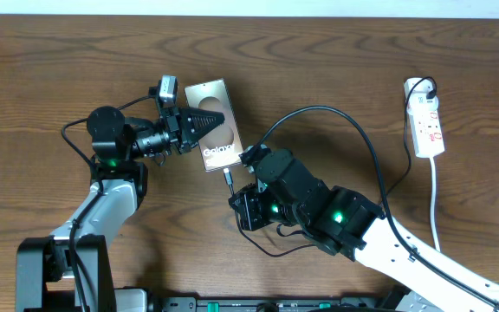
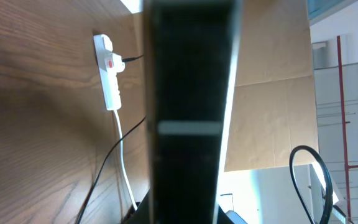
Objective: Plug charger to phone and switch on socket
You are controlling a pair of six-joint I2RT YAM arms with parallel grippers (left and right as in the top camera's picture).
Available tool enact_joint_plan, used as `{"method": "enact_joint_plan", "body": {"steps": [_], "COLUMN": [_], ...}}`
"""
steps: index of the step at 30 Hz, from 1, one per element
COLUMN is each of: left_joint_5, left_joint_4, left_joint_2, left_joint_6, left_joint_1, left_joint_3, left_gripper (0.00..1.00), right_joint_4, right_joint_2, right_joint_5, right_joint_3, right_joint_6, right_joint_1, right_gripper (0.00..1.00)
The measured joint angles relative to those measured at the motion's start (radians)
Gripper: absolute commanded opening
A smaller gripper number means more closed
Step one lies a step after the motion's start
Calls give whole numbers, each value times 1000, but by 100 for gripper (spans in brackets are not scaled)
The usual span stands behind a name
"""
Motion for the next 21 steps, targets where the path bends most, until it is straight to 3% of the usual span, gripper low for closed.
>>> {"method": "enact_joint_plan", "body": {"steps": [21], "left_joint_5": [7], "left_joint_4": [0], "left_joint_2": [0], "left_joint_6": [0], "left_joint_1": [0], "left_joint_3": [0], "left_gripper": [7], "right_joint_4": [1], "right_joint_2": [0], "right_joint_5": [10], "right_joint_3": [0], "right_joint_6": [53], "right_joint_1": [0], "right_gripper": [1]}}
